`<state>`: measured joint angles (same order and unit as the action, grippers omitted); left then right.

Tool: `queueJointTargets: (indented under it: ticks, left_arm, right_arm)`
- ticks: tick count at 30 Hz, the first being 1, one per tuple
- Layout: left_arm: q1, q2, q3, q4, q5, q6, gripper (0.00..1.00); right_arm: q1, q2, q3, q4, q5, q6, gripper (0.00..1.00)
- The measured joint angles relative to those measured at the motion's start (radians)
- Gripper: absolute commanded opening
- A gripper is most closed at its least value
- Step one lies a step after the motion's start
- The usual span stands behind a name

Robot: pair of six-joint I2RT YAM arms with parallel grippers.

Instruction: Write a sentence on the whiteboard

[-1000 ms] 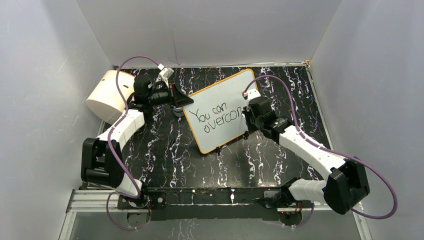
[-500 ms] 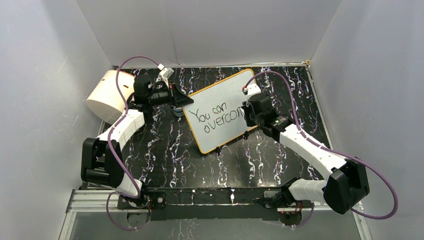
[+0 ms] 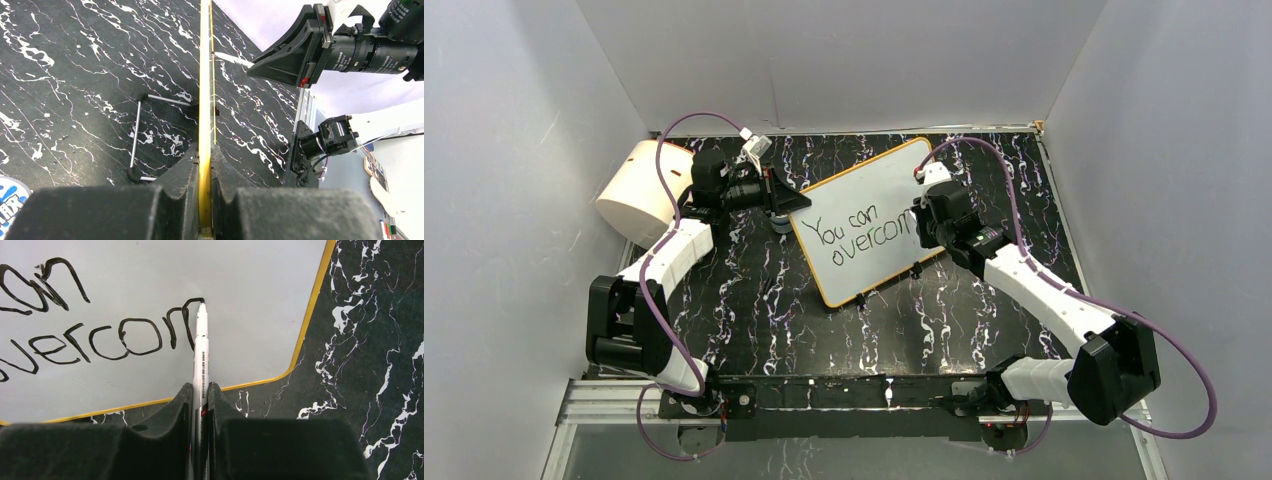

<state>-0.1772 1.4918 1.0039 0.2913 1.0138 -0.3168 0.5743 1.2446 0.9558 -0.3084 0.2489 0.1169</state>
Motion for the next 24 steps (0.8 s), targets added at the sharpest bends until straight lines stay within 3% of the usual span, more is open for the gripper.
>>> queueJointTargets:
  ticks: [24]
  left_arm:
    - [-0.002,0.0,0.002,-0.001,0.0,0.0,0.0]
  right_arm:
    - [-0.016,-0.024,-0.08,-0.043,-0.005,0.039,0.0]
